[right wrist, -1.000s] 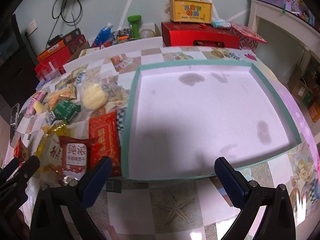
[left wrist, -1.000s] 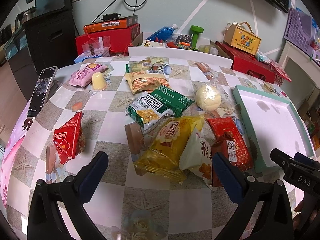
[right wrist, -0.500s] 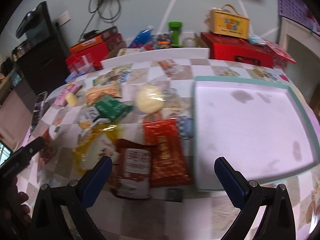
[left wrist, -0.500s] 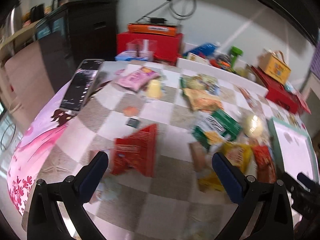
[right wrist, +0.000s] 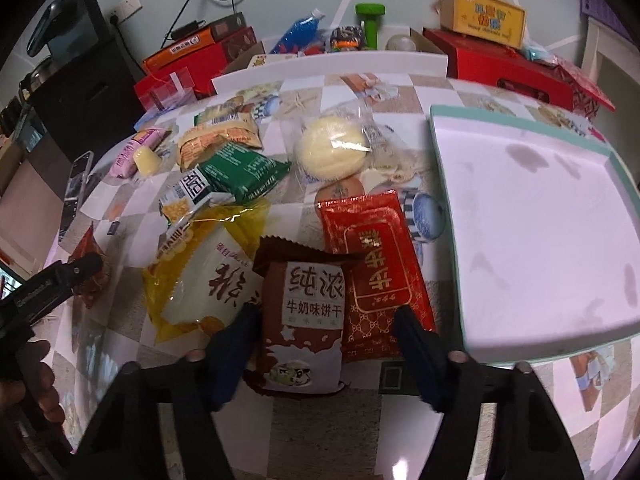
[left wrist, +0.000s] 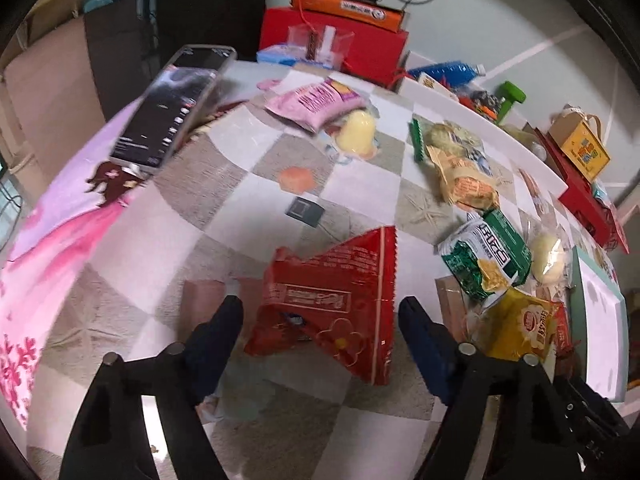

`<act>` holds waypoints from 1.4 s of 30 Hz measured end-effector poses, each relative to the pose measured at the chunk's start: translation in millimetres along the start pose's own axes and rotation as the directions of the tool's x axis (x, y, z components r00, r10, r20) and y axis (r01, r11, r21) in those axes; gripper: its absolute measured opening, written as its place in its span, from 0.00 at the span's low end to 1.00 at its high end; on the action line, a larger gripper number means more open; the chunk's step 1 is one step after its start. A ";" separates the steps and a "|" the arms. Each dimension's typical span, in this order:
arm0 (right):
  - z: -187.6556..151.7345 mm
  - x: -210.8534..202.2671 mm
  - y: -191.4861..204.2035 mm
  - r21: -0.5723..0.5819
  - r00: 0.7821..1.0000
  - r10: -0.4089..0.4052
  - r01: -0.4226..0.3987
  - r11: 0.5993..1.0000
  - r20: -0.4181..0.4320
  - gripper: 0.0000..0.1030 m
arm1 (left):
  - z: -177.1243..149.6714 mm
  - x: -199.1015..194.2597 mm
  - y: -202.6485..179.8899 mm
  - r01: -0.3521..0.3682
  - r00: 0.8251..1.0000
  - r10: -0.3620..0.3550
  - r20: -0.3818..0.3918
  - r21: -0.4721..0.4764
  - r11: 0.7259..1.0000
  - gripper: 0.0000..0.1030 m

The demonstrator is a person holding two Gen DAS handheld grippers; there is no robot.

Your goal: Organize snacks

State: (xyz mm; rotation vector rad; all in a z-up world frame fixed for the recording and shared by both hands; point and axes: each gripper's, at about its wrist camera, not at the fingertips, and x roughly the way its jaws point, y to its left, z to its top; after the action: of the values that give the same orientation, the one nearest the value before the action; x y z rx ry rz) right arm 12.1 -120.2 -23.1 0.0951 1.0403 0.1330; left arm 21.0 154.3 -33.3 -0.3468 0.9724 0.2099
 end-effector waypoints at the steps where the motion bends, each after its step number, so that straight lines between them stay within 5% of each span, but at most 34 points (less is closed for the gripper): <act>1: -0.1 0.3 -0.4 0.005 1.000 0.008 -0.008 1.000 -0.002 0.63 | 0.0 1.5 -1.3 0.010 1.000 -0.010 -0.001 0.003 1.000 0.73; 6: 0.0 0.6 4.5 -0.010 0.999 0.041 -0.041 0.999 -0.008 0.43 | 0.3 8.3 -4.9 0.024 1.000 -0.024 -0.013 0.007 1.000 0.61; 9: 0.0 0.5 5.4 -0.013 0.999 0.053 -0.053 0.999 -0.009 0.42 | 0.2 7.1 -5.8 0.024 1.000 -0.024 -0.006 0.010 1.000 0.50; 17: 2.3 -5.0 2.2 -0.005 0.996 0.089 -0.089 0.996 0.010 0.41 | 1.5 -0.2 -9.9 0.034 0.999 -0.034 0.019 0.023 0.999 0.47; 25: 20.0 -33.0 -17.4 0.047 0.982 0.114 -0.122 0.991 0.150 0.41 | 8.3 -28.1 -39.3 0.068 0.994 -0.075 0.079 0.089 0.994 0.47; 34: 33.8 -57.2 -64.8 0.162 0.953 -0.020 -0.030 0.986 0.302 0.41 | 17.1 -44.5 -114.5 0.173 0.976 -0.196 0.091 0.217 0.961 0.47; 42: 25.4 -83.6 -135.3 0.358 0.904 -0.262 0.135 0.924 0.337 0.41 | 2.5 -49.4 -200.1 0.275 0.948 -0.314 0.044 0.379 0.884 0.47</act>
State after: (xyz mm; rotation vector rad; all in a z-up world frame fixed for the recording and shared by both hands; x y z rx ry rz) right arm 1.0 -267.2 41.8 0.3024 0.6676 -0.2440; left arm 61.2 -30.7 47.9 -0.1310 0.8216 -0.2322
